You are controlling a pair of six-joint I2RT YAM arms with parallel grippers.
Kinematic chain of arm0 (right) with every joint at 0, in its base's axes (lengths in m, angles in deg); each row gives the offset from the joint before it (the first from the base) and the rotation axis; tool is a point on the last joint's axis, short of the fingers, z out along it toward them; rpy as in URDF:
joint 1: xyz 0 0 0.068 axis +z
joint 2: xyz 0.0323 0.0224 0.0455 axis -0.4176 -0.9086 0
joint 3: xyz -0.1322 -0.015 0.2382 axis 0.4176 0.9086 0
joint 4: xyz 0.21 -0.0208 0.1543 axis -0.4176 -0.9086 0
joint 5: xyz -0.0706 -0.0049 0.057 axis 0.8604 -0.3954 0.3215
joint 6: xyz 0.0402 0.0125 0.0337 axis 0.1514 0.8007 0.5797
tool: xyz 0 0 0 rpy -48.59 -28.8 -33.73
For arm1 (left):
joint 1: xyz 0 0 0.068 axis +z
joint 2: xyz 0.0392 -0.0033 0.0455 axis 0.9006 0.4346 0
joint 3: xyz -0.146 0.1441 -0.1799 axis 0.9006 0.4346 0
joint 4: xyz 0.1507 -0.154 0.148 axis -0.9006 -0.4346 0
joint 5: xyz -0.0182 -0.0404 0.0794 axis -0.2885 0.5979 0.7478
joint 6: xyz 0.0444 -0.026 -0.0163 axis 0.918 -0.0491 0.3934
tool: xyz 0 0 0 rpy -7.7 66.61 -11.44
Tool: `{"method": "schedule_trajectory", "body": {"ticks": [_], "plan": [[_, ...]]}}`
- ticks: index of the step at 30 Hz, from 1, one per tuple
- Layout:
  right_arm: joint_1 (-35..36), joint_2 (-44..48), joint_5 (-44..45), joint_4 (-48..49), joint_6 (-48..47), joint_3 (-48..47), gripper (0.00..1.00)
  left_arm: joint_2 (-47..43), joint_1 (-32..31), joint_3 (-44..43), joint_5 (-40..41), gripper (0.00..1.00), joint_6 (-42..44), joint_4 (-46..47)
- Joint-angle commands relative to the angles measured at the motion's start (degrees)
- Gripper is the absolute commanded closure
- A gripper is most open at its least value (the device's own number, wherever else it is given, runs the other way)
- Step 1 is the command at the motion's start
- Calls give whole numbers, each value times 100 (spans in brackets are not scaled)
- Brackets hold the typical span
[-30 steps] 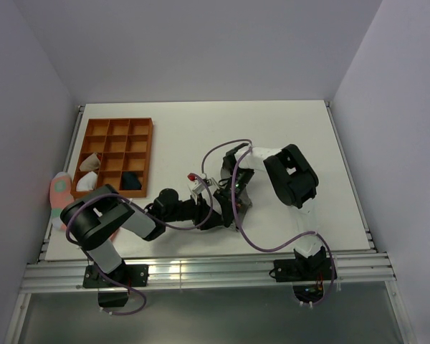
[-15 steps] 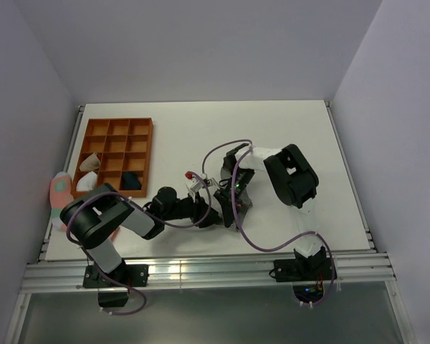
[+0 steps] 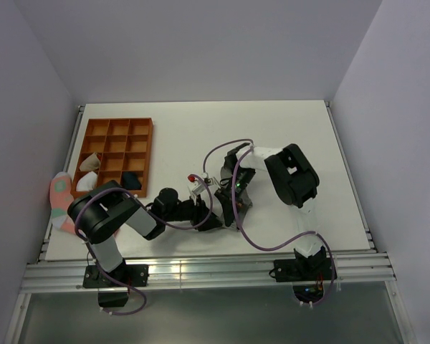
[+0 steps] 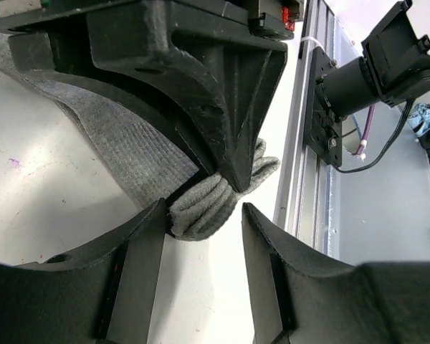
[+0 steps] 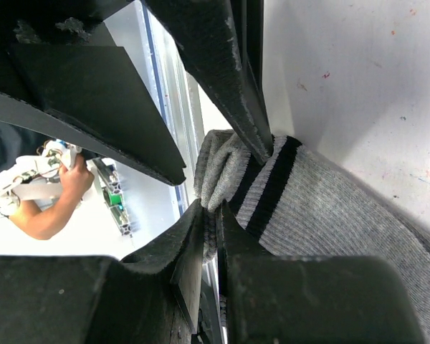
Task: Roll the socks
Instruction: Roll the sock at the center of the board.
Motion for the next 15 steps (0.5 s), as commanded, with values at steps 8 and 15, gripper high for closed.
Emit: {"method": "schedule_trajectory", "body": {"ticks": [8, 15], "plan": [[-90, 217, 23, 167, 168, 69, 85, 35, -10, -108, -181, 51, 76, 190], [-160, 209, 41, 228, 212, 87, 85, 52, -71, -187, -110, 51, 155, 5]]}}
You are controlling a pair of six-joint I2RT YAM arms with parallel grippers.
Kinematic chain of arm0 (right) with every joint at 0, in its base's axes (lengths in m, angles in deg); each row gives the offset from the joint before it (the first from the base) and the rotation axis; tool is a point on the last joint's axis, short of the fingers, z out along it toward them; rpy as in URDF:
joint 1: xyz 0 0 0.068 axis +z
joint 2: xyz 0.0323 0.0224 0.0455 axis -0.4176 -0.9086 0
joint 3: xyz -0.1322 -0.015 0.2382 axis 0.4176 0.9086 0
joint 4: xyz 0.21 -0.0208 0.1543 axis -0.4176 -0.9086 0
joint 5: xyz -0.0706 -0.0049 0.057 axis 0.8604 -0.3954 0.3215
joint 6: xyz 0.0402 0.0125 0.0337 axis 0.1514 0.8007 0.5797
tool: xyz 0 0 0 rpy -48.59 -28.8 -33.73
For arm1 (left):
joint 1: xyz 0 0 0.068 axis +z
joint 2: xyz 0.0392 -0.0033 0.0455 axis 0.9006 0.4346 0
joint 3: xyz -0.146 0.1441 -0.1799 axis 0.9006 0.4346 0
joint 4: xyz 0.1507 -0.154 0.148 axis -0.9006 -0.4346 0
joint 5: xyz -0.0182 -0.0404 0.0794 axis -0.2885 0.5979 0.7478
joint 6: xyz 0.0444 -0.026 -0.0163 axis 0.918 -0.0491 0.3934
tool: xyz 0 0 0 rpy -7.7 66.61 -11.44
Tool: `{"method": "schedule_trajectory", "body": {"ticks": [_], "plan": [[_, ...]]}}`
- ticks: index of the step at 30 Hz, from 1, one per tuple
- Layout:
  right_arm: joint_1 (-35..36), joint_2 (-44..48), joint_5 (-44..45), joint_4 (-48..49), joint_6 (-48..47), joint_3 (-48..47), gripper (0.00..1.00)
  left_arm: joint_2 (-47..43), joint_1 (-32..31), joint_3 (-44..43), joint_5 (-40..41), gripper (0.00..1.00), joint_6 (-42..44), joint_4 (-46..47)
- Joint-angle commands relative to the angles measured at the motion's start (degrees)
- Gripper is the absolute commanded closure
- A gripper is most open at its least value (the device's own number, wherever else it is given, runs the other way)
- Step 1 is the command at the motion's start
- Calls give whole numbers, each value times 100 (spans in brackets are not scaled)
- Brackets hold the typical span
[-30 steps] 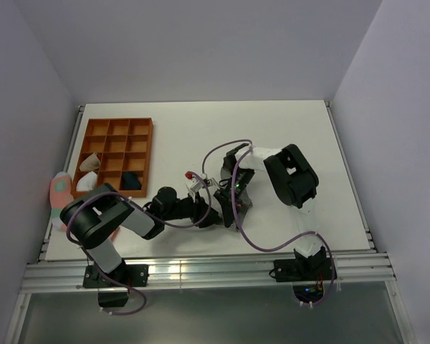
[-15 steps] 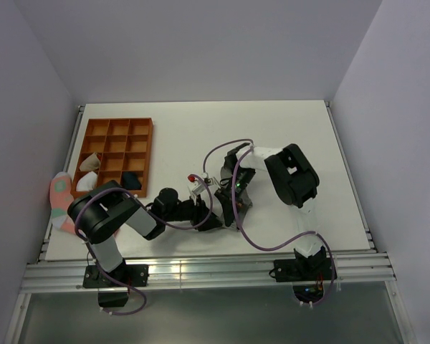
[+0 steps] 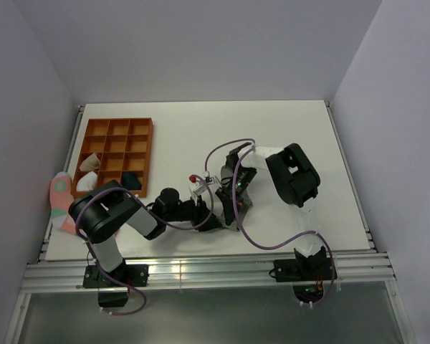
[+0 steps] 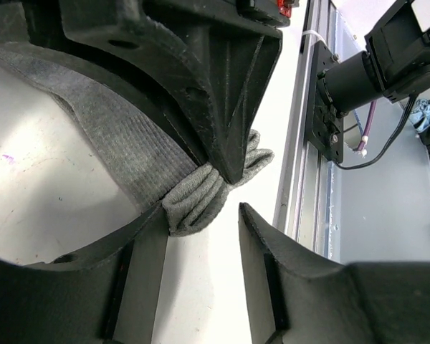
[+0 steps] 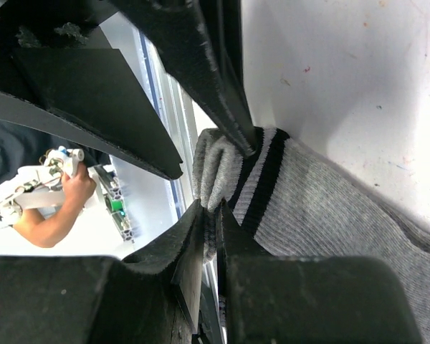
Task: Roll the socks
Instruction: Roll the sock at the center of the board.
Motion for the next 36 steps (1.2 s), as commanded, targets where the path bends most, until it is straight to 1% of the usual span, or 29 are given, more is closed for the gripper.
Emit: {"method": "schedule_trajectory", "body": {"ticks": [1, 7, 8, 10, 12, 16, 20, 23, 24, 28, 30, 31, 33, 34, 36], "plan": [[-68, 217, 17, 103, 70, 61, 85, 24, -51, -174, -49, 52, 151, 66], [-68, 288, 113, 235, 166, 122, 85, -3, -87, -315, 118, 59, 221, -215], [-77, 297, 131, 253, 175, 131, 85, -11, -95, -332, 135, 62, 221, -276], [-77, 323, 201, 332, 254, 166, 85, 6, -95, -385, 144, 65, 248, -329], [-77, 367, 227, 419, 316, 201, 85, 15, -104, -438, 162, 71, 265, -478], [-77, 428, 280, 543, 439, 245, 84, 85, -131, -534, 215, 77, 309, -602], [-77, 560, 394, 718, 632, 289, 82, 112, -183, -657, 329, 86, 379, -899], [-77, 796, 535, 1017, 816, 403, 78, 112, -236, -798, 486, 89, 467, -1241], [-77, 885, 648, 1235, 982, 447, 74, 120, -253, -868, 522, 91, 502, -1322], [-68, 1307, 1035, 1799, 1475, 675, 66, 129, -297, -974, 689, 94, 546, -1621], [-77, 1526, 1202, 2071, 1756, 729, 64, 120, -315, -1035, 830, 96, 546, -1779], [-86, 1597, 1490, 2203, 1914, 798, 64, 112, -315, -1044, 847, 96, 546, -1814], [-112, 1781, 1659, 2379, 2178, 851, 63, 94, -333, -1053, 935, 97, 538, -1885], [-156, 1878, 1878, 2450, 2301, 861, 63, 94, -333, -1062, 953, 97, 538, -1902], [-235, 1949, 1959, 2520, 2495, 869, 63, 85, -333, -1071, 979, 97, 520, -1903]]}}
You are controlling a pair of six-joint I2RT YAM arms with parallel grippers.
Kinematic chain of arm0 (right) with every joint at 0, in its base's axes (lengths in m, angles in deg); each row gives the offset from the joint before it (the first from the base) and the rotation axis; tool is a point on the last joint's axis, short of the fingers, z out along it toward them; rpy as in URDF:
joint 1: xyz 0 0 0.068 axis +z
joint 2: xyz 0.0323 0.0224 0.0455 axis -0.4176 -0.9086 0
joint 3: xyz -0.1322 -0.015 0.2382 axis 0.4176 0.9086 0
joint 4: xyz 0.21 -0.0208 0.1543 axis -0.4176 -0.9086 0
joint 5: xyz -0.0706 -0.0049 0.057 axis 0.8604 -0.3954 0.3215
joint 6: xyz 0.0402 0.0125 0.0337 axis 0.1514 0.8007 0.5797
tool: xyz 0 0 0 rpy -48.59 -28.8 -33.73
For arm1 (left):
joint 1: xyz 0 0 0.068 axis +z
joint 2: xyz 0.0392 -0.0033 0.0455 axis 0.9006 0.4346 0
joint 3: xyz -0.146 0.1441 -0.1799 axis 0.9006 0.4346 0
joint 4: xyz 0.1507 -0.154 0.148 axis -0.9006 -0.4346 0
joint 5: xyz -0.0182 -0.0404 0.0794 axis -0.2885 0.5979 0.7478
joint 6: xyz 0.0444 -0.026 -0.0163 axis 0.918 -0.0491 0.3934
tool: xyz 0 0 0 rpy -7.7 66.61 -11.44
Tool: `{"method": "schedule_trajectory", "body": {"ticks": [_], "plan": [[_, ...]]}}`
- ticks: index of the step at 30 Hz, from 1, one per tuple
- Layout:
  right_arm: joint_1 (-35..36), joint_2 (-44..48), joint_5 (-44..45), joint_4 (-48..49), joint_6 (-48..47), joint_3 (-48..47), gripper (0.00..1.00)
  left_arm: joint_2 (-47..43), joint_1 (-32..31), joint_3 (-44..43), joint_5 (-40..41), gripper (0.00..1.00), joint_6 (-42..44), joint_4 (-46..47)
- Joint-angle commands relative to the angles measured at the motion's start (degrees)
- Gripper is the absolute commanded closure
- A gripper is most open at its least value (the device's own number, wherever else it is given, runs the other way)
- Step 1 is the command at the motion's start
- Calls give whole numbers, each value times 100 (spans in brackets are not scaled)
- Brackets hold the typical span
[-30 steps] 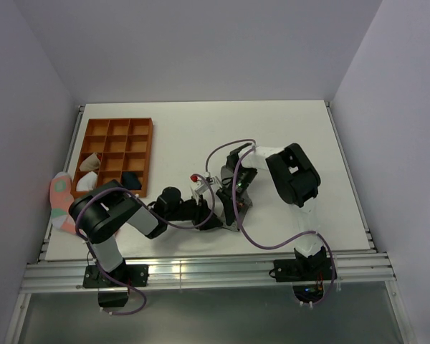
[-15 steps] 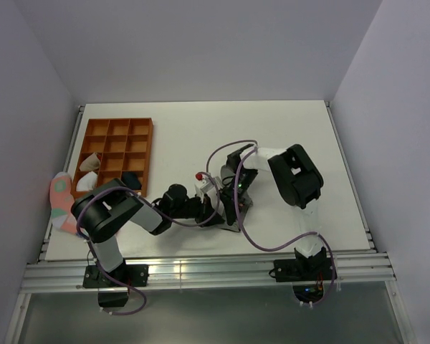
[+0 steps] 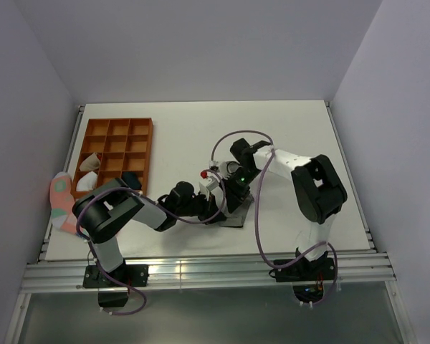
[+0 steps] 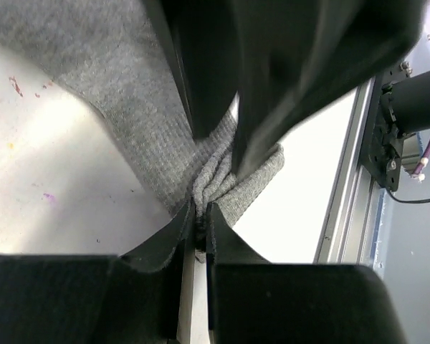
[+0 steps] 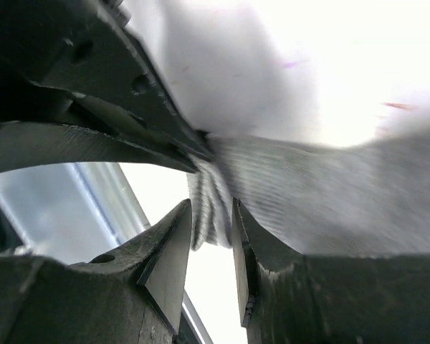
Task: Roll the socks
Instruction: Roll the sock at the center of the board.
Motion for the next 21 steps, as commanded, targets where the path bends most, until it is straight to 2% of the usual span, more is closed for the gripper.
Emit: {"method": "schedule_trajectory", "body": {"ticks": [1, 12, 21], "plan": [[-241, 408, 538, 536, 589, 15, 63, -15, -53, -94, 155, 97, 90, -204], [-541, 593, 2058, 1028, 1460, 235, 64, -24, -79, -85, 243, 98, -16, -64], [-550, -277, 2578, 897, 1610, -283, 65, -120, -132, -41, 287, 99, -69, 121]]}}
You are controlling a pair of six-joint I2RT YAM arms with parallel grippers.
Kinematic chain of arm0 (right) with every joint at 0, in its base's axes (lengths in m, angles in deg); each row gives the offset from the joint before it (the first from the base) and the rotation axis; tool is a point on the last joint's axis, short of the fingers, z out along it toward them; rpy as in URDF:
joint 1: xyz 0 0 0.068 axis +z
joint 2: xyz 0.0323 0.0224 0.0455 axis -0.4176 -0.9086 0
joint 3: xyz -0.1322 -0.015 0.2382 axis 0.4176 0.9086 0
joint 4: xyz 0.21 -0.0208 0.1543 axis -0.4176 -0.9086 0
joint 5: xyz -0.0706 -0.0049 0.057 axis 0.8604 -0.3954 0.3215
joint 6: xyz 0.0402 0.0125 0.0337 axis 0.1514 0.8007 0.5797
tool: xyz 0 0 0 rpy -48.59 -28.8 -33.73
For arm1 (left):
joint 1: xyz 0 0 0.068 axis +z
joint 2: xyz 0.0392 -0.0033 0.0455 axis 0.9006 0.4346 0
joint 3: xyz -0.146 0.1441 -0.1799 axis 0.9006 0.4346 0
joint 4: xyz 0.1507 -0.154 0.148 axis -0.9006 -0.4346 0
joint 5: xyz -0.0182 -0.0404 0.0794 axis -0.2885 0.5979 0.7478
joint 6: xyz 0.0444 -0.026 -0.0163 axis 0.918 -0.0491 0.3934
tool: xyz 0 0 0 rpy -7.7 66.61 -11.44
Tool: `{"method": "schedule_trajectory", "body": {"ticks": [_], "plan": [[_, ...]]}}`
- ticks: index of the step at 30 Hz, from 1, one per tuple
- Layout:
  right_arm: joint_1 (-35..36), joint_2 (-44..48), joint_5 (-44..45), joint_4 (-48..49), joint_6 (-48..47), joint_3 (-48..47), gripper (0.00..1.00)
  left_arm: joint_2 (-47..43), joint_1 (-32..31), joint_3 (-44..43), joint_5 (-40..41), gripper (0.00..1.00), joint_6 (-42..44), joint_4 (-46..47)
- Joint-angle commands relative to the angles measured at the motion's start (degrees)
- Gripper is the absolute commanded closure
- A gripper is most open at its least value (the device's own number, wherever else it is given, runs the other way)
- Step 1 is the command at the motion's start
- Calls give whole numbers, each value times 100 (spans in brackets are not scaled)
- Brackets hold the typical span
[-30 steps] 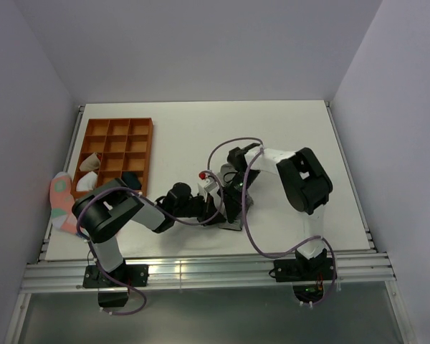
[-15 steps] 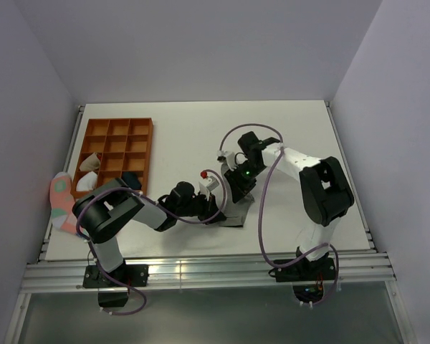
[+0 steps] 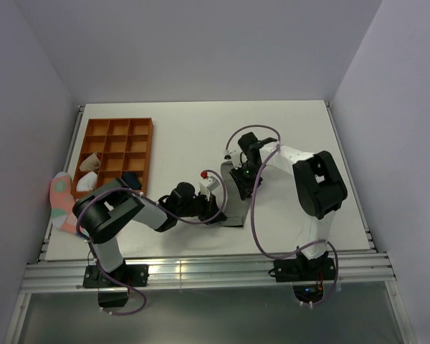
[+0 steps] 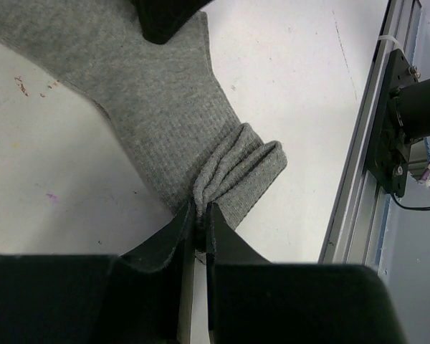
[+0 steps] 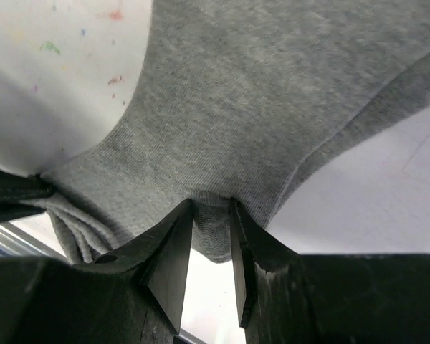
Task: Roll the socks
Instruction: Roll the sock at the center of the board.
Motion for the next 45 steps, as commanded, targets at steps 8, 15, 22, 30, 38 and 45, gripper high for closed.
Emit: {"method": "schedule_trajectory", "body": {"ticks": [8, 15, 22, 30, 38, 45], "plan": [[-15, -943, 428, -287, 161, -1094, 65, -235, -119, -155, 137, 99, 17, 15], [3, -1268, 402, -358, 170, -1455, 65, -121, -163, -454, 207, 99, 87, -318], [3, -1207, 384, -253, 109, -1402, 65, 151, -181, -726, 471, 100, 43, -705], [3, -1093, 384, -156, 56, -1288, 65, 573, -269, -999, 629, 100, -62, -1364], [-14, -610, 577, 63, 91, -1253, 57, 626, -304, -1105, 682, 100, -203, -2032], [-198, 31, 656, 204, 187, -1288, 48, 644, -304, -1105, 725, 100, -370, -2393]]}}
